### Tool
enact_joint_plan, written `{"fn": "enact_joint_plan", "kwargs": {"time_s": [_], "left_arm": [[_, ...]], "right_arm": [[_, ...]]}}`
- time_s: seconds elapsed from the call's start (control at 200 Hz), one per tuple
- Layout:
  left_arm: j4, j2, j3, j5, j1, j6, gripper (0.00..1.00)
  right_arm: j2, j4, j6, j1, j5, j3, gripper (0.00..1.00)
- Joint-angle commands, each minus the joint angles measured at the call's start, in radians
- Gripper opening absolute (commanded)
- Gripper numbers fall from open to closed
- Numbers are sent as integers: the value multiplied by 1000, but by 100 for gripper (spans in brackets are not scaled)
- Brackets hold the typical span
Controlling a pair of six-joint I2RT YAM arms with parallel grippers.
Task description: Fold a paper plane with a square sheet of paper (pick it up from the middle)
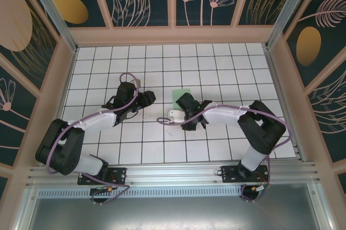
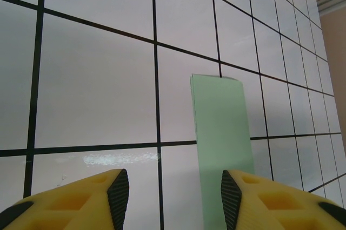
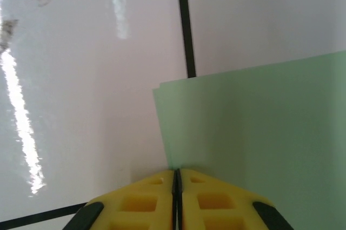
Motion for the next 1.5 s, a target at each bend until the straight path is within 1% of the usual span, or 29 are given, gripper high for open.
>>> {"fn": "enact_joint_plan", "kwargs": {"time_s": [0.0, 0.13, 0.16, 0.28, 0.4, 0.545, 0.625, 0.63, 0.661, 0.711, 0.756, 0.841, 0.901, 1.041, 1.256, 1.416, 1.496], "left_arm": [[5, 8, 1, 8, 2, 15, 52], [7, 16, 4, 14, 3, 15, 52], [7, 18, 4, 14, 2, 16, 52], [10, 19, 4, 15, 2, 14, 52], [11, 23, 7, 15, 2, 13, 52], [26, 33, 12, 37, 2, 5, 52], [22, 40, 15, 41, 2, 6, 52], [23, 39, 16, 41, 2, 6, 52], [21, 40, 17, 41, 3, 6, 52], [20, 39, 15, 39, 3, 7, 52], [20, 38, 15, 37, 2, 7, 53], [21, 42, 18, 38, 3, 8, 53], [22, 45, 17, 41, 2, 7, 53], [19, 46, 21, 38, 2, 11, 53], [6, 53, 26, 36, 2, 20, 53], [9, 55, 28, 35, 3, 19, 53], [10, 58, 31, 35, 2, 19, 53]], "right_arm": [[-17, 41, 11, -13, 58, -8, 10], [-38, 49, 28, -19, 50, -13, 7], [-42, 49, 30, -22, 43, -14, 5], [-66, 56, 40, -37, 41, -22, 0], [-94, 82, 59, -56, -6, -34, 0], [-89, 80, 83, -69, -14, -32, 0], [-90, 63, 94, -73, -39, -33, 0], [-90, 61, 94, -73, -40, -33, 0], [-90, 58, 92, -71, -42, -38, 11], [-97, 72, 78, -68, -36, -56, 19], [-101, 86, 64, -70, -28, -69, 28], [-89, 86, 31, -71, -6, -66, 33], [-73, 80, 8, -70, -3, -58, 35], [-29, 100, -11, -70, 47, -42, 36], [-7, 96, -36, -62, 41, -30, 37], [11, 124, -32, -62, 72, -26, 37], [15, 138, -32, -63, 78, -25, 34]]}}
